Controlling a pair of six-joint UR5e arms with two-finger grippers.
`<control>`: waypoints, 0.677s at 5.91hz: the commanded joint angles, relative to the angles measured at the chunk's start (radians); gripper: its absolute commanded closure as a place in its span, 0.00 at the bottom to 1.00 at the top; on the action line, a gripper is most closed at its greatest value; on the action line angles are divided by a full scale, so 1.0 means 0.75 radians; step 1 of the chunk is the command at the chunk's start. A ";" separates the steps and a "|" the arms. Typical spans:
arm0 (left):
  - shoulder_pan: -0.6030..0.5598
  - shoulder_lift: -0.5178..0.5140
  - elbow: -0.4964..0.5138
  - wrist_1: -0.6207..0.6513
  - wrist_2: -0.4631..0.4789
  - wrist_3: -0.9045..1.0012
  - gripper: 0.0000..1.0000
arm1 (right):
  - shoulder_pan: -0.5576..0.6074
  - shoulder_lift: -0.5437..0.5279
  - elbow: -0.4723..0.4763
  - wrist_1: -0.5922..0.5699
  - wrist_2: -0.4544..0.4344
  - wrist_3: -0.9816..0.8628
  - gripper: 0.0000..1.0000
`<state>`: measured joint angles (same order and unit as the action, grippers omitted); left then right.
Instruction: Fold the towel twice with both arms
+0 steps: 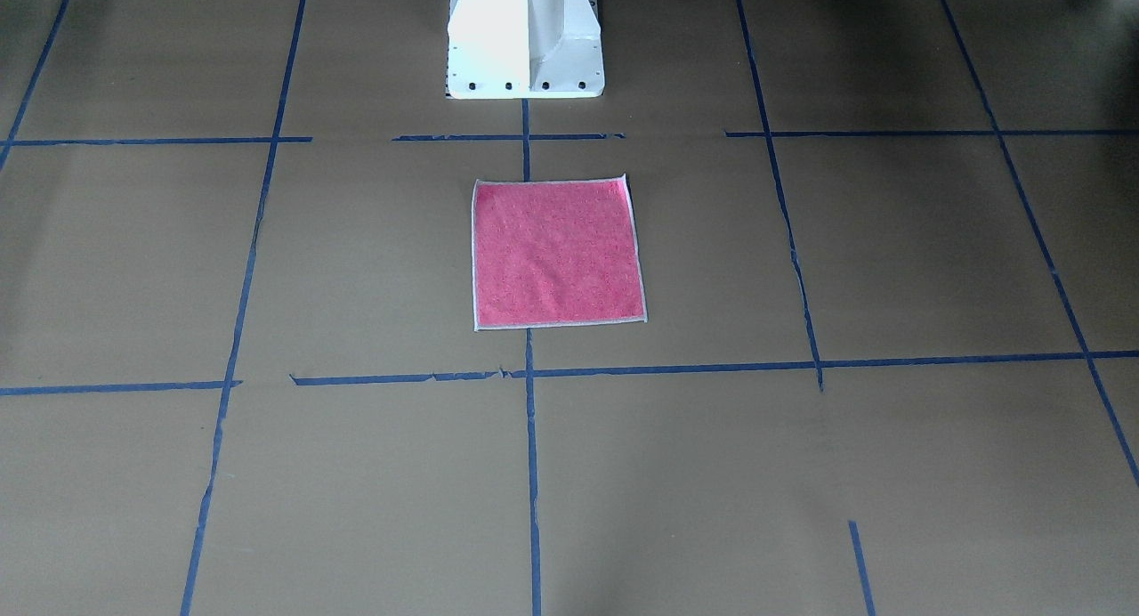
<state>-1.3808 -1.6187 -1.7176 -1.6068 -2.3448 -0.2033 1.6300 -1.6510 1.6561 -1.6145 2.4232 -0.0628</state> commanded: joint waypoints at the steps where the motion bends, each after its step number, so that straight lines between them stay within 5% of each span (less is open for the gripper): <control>1: 0.328 -0.113 -0.198 -0.001 0.005 -0.510 0.00 | -0.020 0.080 0.021 -0.003 0.007 0.000 0.00; 4: 0.729 -0.477 -0.207 0.021 0.101 -1.350 0.00 | -0.107 0.111 0.042 0.096 0.037 0.071 0.00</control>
<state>-0.9326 -1.8969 -1.8699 -1.5959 -2.2912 -1.0124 1.5773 -1.5709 1.6814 -1.5863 2.4413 -0.0466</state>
